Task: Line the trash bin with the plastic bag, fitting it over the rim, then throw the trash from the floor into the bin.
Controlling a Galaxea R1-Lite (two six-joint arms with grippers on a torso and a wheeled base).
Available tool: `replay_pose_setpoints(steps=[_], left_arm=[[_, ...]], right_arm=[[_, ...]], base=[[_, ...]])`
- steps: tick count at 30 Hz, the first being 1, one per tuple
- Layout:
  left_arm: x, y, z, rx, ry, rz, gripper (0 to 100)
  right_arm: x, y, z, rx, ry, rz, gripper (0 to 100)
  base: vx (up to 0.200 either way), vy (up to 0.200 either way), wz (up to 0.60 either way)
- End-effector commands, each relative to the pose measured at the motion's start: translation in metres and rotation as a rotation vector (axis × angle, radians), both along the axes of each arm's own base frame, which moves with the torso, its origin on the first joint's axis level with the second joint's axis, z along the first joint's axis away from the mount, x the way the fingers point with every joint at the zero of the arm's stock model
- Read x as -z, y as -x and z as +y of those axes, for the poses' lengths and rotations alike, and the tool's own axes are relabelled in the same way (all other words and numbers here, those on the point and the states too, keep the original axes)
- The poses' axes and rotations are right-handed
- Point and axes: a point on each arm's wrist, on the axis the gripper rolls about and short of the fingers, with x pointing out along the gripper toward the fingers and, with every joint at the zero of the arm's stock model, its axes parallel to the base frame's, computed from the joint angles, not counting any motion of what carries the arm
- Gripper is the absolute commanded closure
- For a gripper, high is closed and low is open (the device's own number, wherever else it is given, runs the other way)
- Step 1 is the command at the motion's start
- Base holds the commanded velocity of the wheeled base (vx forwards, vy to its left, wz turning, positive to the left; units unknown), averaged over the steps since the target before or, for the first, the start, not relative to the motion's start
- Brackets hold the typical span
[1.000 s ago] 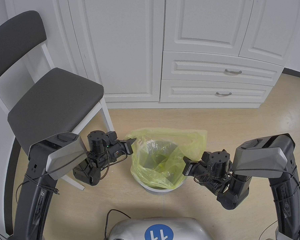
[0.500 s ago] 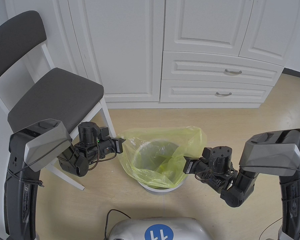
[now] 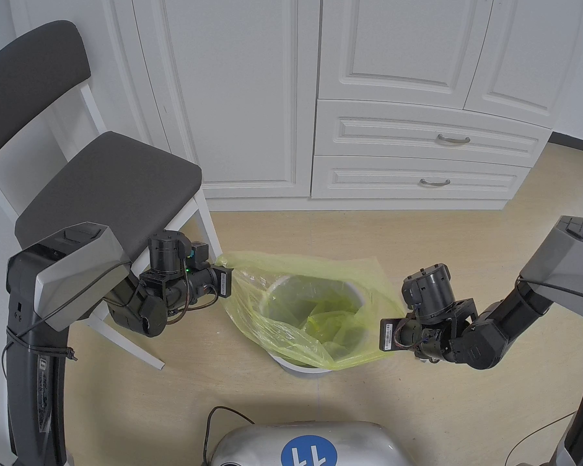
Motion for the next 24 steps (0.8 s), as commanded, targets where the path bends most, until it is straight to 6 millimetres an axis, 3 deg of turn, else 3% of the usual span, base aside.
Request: replay_pose_setpoints(steps=[1, 8, 16, 19, 24], left_arm=[[0.013, 0.002, 0.001, -0.007, -0.058, 0.055, 100], [0.006, 0.003, 0.008, -0.014, -0.075, 0.073, 100], [0.015, 0.005, 0.005, 0.001, -0.1, 0.084, 100], [0.027, 0.004, 0.004, 0.005, -0.106, 0.107, 100], [0.034, 0.004, 0.003, 0.02, -0.135, 0.11, 100]], right_arm=[[-0.015, 0.004, 0.003, 0.006, 0.061, -0.017, 100], [-0.026, 0.022, -0.008, -0.047, 0.166, 0.064, 100], [0.0, 0.029, 0.003, -0.097, 0.224, 0.14, 100], [0.012, 0.033, 0.004, -0.126, 0.266, 0.176, 100], [0.016, 0.035, 0.003, -0.154, 0.298, 0.184, 100]], base=[[0.0, 0.0, 0.0], [0.0, 0.0, 0.0], [0.0, 0.0, 0.0], [0.0, 0.0, 0.0], [0.0, 0.0, 0.0]])
